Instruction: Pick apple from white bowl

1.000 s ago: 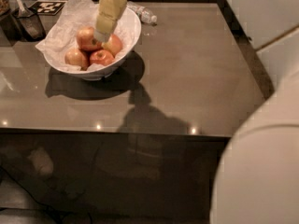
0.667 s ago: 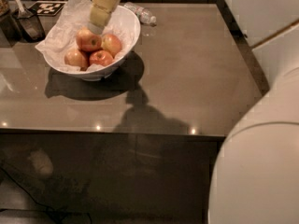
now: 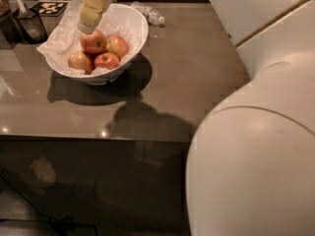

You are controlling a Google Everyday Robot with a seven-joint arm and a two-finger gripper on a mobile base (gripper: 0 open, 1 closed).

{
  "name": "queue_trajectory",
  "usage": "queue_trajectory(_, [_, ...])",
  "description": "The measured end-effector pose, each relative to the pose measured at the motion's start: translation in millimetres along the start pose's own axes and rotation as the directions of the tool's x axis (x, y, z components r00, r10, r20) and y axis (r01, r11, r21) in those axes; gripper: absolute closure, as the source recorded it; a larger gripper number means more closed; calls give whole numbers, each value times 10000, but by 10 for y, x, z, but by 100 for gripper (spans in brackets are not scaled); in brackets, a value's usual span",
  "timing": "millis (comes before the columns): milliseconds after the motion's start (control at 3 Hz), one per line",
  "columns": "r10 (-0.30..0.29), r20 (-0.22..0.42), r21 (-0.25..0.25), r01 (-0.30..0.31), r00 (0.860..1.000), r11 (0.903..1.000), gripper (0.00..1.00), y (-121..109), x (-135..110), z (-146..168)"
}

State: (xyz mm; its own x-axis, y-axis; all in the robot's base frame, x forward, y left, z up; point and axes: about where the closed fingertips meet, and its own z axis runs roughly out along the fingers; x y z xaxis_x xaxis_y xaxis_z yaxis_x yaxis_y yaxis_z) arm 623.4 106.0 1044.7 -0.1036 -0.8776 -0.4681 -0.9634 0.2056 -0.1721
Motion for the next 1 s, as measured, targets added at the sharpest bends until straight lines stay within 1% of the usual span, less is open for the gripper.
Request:
queue_trajectory(333, [456, 73, -310, -453, 9989, 9985, 0, -175, -186, 309])
queue_trajectory(667, [914, 29, -496, -912, 9958, 9946, 0, -316, -286, 588])
queue_trajectory(1000, [907, 344, -314, -897, 9953, 9955, 0, -384, -367, 616])
